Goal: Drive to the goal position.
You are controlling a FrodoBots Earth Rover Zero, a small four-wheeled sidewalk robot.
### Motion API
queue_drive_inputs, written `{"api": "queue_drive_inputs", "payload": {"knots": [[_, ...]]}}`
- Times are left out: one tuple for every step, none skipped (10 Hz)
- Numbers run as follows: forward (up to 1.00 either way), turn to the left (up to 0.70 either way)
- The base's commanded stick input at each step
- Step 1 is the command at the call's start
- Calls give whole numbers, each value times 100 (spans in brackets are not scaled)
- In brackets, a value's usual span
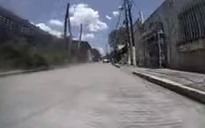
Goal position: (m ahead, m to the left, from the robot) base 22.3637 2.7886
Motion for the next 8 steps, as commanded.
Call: {"api": "queue_drive_inputs", "payload": {"knots": [[85,0],[85,0],[85,0],[85,0],[88,0],[100,0],[100,0],[100,0]]}}
